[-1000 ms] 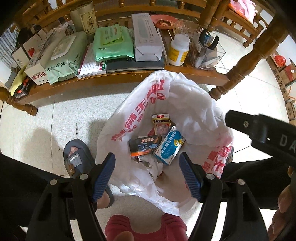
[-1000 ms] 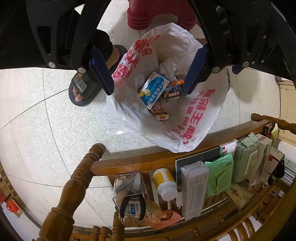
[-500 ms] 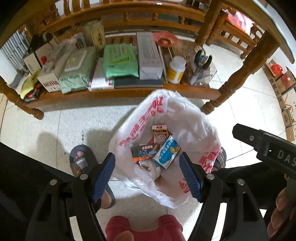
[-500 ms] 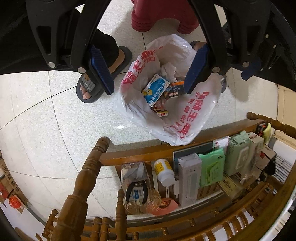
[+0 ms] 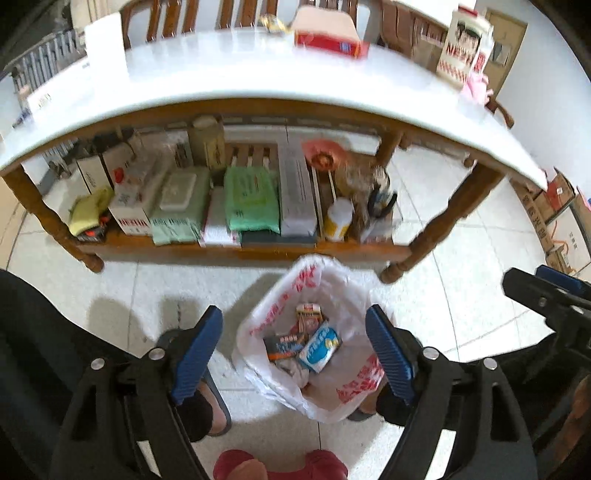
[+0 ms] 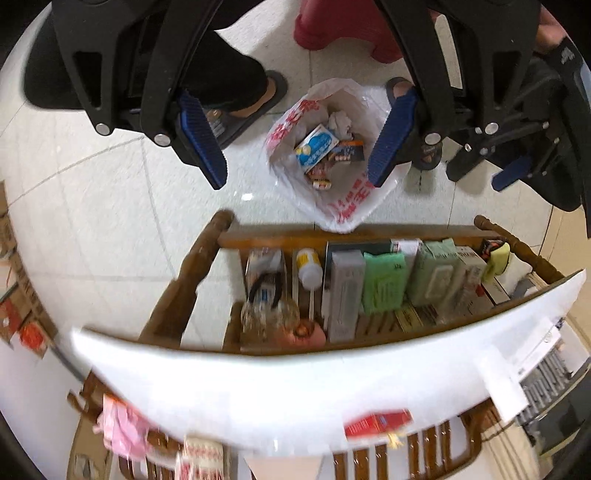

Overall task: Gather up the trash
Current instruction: 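Raise both tools back up over the table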

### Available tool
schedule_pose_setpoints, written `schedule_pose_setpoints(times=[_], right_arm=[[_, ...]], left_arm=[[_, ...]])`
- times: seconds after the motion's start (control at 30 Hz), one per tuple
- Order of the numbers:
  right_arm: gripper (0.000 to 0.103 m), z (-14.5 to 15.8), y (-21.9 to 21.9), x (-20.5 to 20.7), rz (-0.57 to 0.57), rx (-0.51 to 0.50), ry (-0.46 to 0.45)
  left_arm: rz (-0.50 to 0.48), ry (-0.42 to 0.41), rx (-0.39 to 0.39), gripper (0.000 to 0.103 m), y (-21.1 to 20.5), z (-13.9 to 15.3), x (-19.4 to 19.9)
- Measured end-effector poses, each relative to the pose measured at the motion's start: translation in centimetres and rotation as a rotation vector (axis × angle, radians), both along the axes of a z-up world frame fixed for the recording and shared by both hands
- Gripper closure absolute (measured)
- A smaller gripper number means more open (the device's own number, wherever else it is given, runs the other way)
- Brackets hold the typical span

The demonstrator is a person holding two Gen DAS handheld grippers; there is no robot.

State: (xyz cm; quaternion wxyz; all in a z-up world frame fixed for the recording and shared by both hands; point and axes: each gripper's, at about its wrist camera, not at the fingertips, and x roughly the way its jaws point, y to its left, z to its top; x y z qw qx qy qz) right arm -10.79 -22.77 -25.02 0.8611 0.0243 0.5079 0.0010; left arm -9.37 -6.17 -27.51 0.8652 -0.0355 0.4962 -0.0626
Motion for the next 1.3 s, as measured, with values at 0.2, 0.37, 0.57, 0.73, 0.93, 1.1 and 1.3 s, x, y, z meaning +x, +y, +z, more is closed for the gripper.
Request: schedule_pose_setpoints(times=[0.2, 0.37, 0.57, 0.73, 0.93, 1.1, 1.3], right_arm=[[0.022, 6.3, 0.4, -0.7, 0.038, -0.034, -0.122], [0.020, 11.2, 0.3, -0.8, 0.087, -0.079, -0.210], [0.015, 14.9, 0.0, -0.2, 0.129, -0.107, -0.270], [0.012, 17.7, 0.1, 1.2, 0.182, -0.125, -0.309], [0.011, 19.9, -0.1, 2.9, 0.239, -0.118, -0.313], [0.010, 21.0, -0.2, 4.6, 0.273, -0.118, -0.308], [0.010, 22.5, 0.0, 6.4, 0.299, -0.123, -0.319]], left_arm=[[0.018, -0.099, -0.007, 0.008, 1.8, 5.6, 1.0], [0.025, -0.185, -0.007, 0.008, 3.1, 10.7, 2.2], [0.035, -0.273, 0.017, 0.008, 3.8, 15.8, 4.4], [0.044, -0.321, 0.027, 0.008, 4.2, 19.1, 6.6], [0.061, -0.344, 0.023, 0.008, 4.5, 21.7, 9.4], [0.075, -0.348, 0.023, 0.008, 4.5, 23.7, 12.3], [0.085, -0.360, 0.028, 0.008, 4.3, 25.6, 14.6]])
